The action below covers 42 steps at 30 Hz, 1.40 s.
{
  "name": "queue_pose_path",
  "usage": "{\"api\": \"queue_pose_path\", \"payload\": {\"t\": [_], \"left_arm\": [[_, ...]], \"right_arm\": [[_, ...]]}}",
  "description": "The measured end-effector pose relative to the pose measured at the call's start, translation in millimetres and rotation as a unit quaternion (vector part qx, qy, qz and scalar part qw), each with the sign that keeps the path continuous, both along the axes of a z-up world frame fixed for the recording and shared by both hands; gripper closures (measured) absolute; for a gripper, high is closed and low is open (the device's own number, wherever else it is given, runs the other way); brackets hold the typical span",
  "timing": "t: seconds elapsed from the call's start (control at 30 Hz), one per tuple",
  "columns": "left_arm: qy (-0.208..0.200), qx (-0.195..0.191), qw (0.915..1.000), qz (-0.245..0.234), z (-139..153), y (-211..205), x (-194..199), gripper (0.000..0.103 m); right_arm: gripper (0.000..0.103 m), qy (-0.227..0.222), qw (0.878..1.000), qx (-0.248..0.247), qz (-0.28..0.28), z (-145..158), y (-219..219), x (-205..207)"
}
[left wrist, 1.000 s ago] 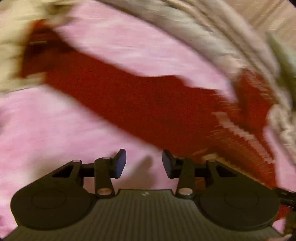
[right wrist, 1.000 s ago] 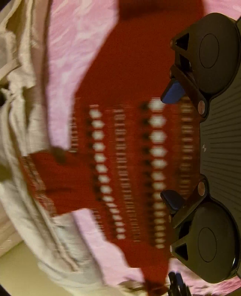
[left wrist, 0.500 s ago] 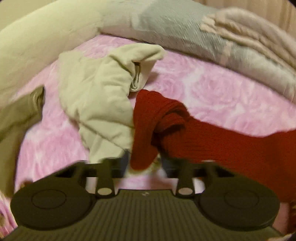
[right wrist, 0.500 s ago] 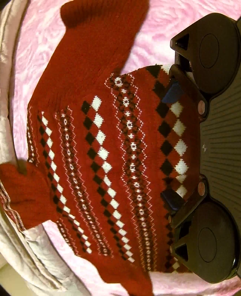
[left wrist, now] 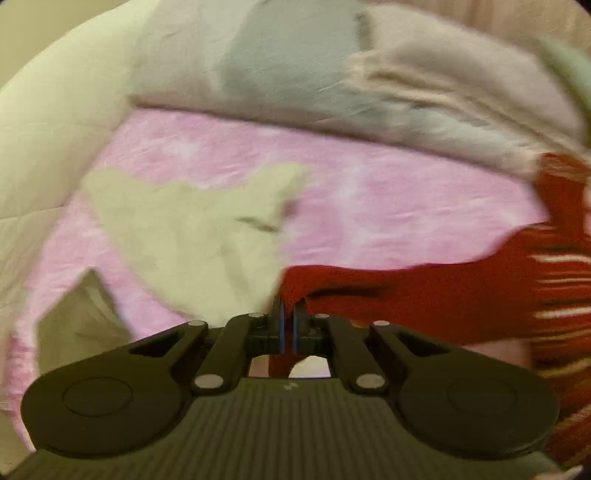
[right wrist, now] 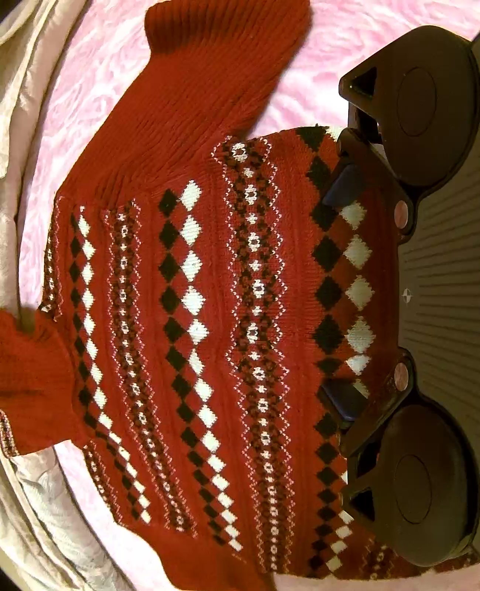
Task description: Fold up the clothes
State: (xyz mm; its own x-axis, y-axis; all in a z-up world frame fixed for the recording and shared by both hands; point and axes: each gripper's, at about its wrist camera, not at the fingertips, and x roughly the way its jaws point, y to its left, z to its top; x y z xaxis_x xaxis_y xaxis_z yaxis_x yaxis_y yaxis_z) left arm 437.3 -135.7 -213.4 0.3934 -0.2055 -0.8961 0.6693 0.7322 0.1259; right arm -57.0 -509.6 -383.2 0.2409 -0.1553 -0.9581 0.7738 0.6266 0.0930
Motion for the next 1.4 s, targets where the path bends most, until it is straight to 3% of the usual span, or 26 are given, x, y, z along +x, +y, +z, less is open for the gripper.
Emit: {"api": "queue_pose_path", "payload": {"t": [0.07, 0.1, 0.17, 0.2, 0.27, 0.33, 0.4, 0.47, 0.63, 0.67, 0.73, 0.8, 0.9, 1.0, 1.13, 1.23, 1.4], "left_arm": [[0.022, 0.028, 0.999, 0.026, -40.4, 0.9, 26.2, 0.096], [0.017, 0.02, 0.9986, 0.045, -49.6, 4.0, 30.4, 0.096], [0.002, -0.006, 0.9966, 0.082, -62.0, 11.7, 35.0, 0.095], [-0.004, -0.031, 0.9938, 0.107, -62.0, 20.8, 32.4, 0.087], [-0.011, -0.076, 0.9847, 0.156, -58.1, 43.4, 25.1, 0.073], [0.001, -0.106, 0.9751, 0.195, -57.2, 67.8, 17.1, 0.073], [0.029, -0.147, 0.9619, 0.229, -58.9, 90.1, 10.1, 0.067], [0.064, -0.202, 0.9424, 0.259, -68.5, 104.2, 5.3, 0.064], [0.105, -0.29, 0.8978, 0.314, -103.3, 102.3, 14.1, 0.063], [0.108, -0.308, 0.8906, 0.317, -103.7, 100.8, 15.3, 0.085], [0.112, -0.346, 0.8765, 0.315, -100.5, 98.1, 16.2, 0.095], [0.087, -0.36, 0.8869, 0.277, -80.5, 92.8, 11.4, 0.101], [0.036, -0.359, 0.9007, 0.242, -51.2, 91.9, 7.6, 0.101], [-0.014, -0.296, 0.9283, 0.225, -44.2, 84.9, 8.0, 0.101], [-0.042, -0.215, 0.9527, 0.211, -60.8, 63.9, 5.4, 0.096], [-0.068, -0.173, 0.9563, 0.225, -70.1, 51.5, -1.7, 0.088], [-0.088, -0.163, 0.9408, 0.284, -60.0, 54.2, -35.1, 0.079]], "right_arm": [[0.0, 0.002, 1.0, -0.002, 0.0, -0.4, 0.9, 0.1], [0.0, 0.003, 1.0, -0.003, 0.0, -0.6, 1.3, 0.1], [0.0, 0.004, 1.0, -0.006, 0.0, -1.0, 2.2, 0.2], [0.0, 0.005, 1.0, -0.007, 0.0, -1.2, 2.7, 0.2], [0.0, 0.007, 1.0, -0.009, 0.0, -1.6, 3.6, 0.3], [0.0, 0.009, 1.0, -0.011, 0.0, -2.0, 4.4, 0.4], [0.0, 0.012, 1.0, -0.015, -0.002, -2.7, 5.7, 1.8], [0.0, 0.016, 1.0, -0.018, -0.005, -3.5, 7.0, 3.6], [0.0, 0.024, 0.999, -0.027, -0.01, -5.2, 9.7, 7.4], [0.0, 0.025, 0.999, -0.026, -0.008, -5.2, 9.3, 7.4], [0.0, 0.025, 0.999, -0.026, -0.004, -5.4, 9.0, 7.9], [0.0, 0.026, 0.999, -0.026, -0.003, -5.3, 9.2, 7.8], [0.0, 0.027, 0.999, -0.03, -0.006, -5.5, 10.4, 8.0], [0.0, 0.027, 0.999, -0.035, -0.011, -6.4, 11.6, 8.8], [0.0, 0.025, 0.999, -0.039, -0.01, -6.2, 11.6, 7.9], [0.0, 0.021, 0.999, -0.038, -0.01, -5.4, 10.9, 6.3], [0.0, -0.004, 0.999, -0.038, -0.02, 3.3, 11.5, -9.2]]}}
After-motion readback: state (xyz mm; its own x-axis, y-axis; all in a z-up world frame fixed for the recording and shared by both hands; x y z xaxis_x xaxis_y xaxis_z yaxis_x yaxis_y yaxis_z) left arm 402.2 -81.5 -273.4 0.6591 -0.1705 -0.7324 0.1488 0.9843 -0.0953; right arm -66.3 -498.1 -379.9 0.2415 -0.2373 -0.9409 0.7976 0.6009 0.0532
